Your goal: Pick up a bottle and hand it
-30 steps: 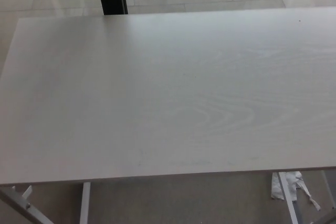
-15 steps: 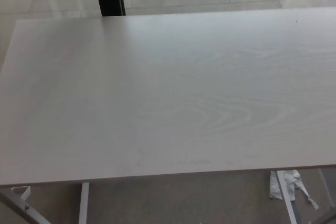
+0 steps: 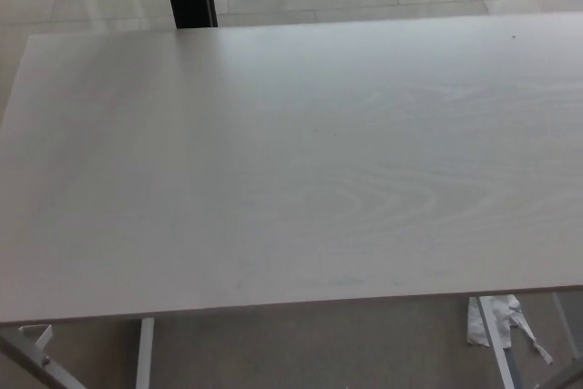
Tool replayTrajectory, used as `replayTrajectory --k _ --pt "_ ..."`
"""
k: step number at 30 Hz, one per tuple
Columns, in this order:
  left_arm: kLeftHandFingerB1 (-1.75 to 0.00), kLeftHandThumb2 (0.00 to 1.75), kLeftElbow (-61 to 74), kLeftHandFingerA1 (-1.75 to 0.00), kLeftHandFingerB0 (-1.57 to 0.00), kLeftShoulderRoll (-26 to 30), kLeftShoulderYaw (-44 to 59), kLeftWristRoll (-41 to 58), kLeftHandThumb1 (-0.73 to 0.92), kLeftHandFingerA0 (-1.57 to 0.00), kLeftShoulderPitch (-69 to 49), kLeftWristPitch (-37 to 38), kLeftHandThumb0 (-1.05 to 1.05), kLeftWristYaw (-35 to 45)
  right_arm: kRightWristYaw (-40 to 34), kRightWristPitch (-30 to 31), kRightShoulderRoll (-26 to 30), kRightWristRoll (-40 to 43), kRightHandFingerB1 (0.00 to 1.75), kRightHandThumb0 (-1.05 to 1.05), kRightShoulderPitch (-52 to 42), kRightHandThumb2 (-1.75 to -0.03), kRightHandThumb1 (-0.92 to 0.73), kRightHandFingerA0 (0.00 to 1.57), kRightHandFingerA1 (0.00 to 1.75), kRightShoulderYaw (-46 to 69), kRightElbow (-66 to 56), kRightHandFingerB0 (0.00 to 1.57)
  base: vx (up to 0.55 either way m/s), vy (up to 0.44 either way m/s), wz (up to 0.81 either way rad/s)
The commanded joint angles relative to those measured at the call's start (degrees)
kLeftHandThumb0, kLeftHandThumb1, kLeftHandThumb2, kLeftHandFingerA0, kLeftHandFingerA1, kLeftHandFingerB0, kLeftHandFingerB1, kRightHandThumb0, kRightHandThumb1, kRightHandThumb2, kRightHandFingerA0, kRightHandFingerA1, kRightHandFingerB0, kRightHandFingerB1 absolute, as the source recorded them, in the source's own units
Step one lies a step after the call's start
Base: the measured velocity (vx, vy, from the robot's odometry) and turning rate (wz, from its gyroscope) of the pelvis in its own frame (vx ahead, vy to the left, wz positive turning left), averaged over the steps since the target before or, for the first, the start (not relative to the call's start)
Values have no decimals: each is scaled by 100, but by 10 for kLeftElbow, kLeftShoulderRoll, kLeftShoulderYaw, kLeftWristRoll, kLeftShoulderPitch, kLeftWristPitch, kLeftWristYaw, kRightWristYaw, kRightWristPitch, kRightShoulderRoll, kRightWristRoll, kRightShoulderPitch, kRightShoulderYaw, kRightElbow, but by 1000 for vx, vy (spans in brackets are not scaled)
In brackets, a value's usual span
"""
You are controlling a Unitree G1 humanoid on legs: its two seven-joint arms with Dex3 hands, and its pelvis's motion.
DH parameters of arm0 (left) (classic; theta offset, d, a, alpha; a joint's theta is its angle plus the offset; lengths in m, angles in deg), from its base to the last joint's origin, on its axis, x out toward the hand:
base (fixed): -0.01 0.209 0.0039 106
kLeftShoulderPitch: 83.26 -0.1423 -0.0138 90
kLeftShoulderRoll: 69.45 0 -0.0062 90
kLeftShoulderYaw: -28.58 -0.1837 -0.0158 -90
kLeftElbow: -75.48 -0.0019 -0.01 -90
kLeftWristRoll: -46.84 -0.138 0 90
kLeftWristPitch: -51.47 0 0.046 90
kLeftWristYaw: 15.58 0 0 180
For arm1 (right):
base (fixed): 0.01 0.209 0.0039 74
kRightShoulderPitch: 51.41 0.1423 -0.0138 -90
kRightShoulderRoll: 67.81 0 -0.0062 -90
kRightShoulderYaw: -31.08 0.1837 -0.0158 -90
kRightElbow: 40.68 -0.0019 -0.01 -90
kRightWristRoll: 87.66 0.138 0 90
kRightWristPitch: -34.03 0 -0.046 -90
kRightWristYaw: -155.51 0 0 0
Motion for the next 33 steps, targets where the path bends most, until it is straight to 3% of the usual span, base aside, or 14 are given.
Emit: replayTrajectory --k 1,4,5,7,8,9,15,21,22,24,29,30,32,33 --pt "-41 54 -28 -99 -51 17 -22 12 41 -152 -1 30 -63 45 -20 -14 -4 8 50 -67 0 -60 -60 93 146 11 -8 34 0 0 0" --pt "-41 54 -5 -100 -53 21 -18 24 41 -152 -15 17 -64 50 -14 -12 -13 11 56 -66 -12 -92 -46 102 117 8 -20 25 0 0 0" --pt "-40 55 3 -101 -55 23 -17 22 43 -149 -18 2 -59 39 -10 -22 -12 3 49 -64 -18 -61 -63 100 143 2 -16 31 0 0 0" --pt "-50 74 7 -107 -50 23 -17 26 37 -144 -19 -4 -67 41 -11 -20 -11 3 49 -67 -23 -62 -63 97 137 3 -18 30 0 0 0" --pt "-51 75 6 -106 -49 23 -17 26 37 -145 -21 -2 -67 41 -10 -20 -11 4 55 -69 -24 -93 -49 103 119 3 -15 24 0 0 0" --pt "-51 75 -4 -107 -48 24 -16 27 35 -144 -22 4 -65 41 -6 -23 -7 7 48 -65 -22 -60 -65 101 124 5 -4 31 0 0 0" --pt "-40 54 -9 -98 -53 26 -16 35 44 -143 -27 12 -63 48 1 -39 -7 14 49 -68 -15 -59 -59 82 89 8 16 29 0 0 0" --pt "-50 76 -2 -114 -45 27 -14 47 35 -144 -26 -10 -66 49 0 -29 -10 18 49 -66 -25 -58 -59 62 66 6 -3 31 0 0 0" --pt "-39 54 -4 -113 -52 24 -16 43 42 -146 -27 -5 -64 41 4 -26 -9 25 55 -70 -23 -86 -45 53 66 9 1 28 0 0 0" --pt "-50 72 -8 -132 -46 23 -14 42 34 -140 -23 -6 -62 32 4 -26 -7 19 49 -66 -24 -58 -58 59 65 4 -1 32 0 0 0" --pt "-52 71 4 -138 -56 19 -14 44 33 -137 -24 -15 -61 15 3 -23 -7 19 49 -65 -27 -58 -59 64 70 1 -7 33 0 0 0" --pt "-53 69 6 -138 -58 17 -14 46 32 -136 -24 -15 -61 15 1 -23 -6 16 56 -69 -26 -87 -46 70 80 0 -4 28 0 0 0" --pt "-53 69 8 -139 -58 16 -12 50 32 -136 -25 -16 -60 15 -1 -22 -6 14 50 -67 -28 -58 -60 72 79 -1 -8 32 0 0 0" --pt "-53 68 6 -137 -56 15 -10 56 31 -136 -23 -16 -59 18 -3 -20 -8 14 56 -75 -29 -87 -48 68 77 -2 -13 30 0 0 0"
